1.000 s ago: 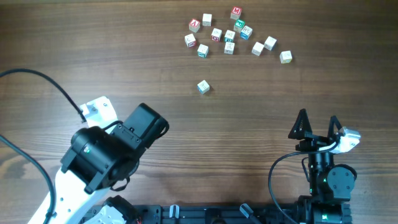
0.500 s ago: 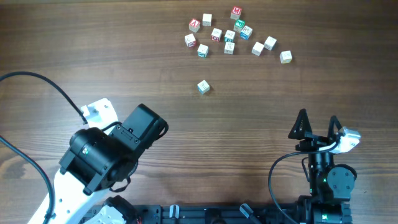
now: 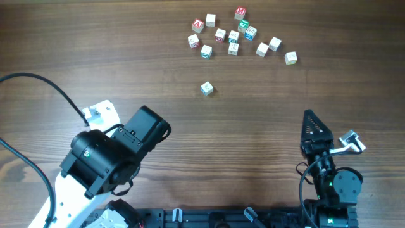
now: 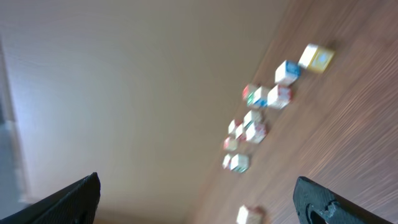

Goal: Form a circle
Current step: 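Reach the right gripper to the cluster's right side and grasp a block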

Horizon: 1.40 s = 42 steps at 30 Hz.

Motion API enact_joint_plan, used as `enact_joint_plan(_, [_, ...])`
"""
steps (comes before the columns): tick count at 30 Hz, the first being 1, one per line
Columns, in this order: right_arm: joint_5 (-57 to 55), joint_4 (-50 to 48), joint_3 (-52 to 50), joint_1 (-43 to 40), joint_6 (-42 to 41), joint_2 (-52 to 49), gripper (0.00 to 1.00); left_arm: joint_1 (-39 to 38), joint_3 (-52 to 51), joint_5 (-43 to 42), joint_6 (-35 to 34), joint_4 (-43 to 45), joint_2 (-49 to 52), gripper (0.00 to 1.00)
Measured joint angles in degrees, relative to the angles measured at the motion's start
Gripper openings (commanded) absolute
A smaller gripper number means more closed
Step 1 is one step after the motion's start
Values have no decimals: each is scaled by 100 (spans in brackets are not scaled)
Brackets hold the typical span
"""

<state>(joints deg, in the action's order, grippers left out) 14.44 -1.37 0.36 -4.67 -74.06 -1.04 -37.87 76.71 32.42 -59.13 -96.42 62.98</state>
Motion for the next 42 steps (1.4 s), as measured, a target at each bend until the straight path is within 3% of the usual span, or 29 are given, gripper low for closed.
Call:
enact_joint_plan(4, [577, -542, 0, 2, 330, -7, 100, 0, 0, -2, 0, -2, 0, 100])
enact_joint_plan(14, [999, -466, 448, 0, 1534, -435, 99, 0, 0, -2, 0, -4, 0, 100])
enact_joint_plan(20, [1038, 118, 2004, 0, 2618, -2916, 100, -2, -4, -24, 0, -2, 0, 100])
enact_joint_plan(26, [1040, 1440, 4063, 79, 3521, -5458, 100, -2, -4, -48, -13, -4, 2, 100])
enact_joint_plan(32, [166, 2708, 6240, 898, 4194, -7715, 100, -2, -4, -66, -13, -2, 0, 100])
enact_joint_plan(42, [-608, 1211, 6828, 1272, 4133, -9086, 99, 0, -4, -66, -13, -4, 0, 100])
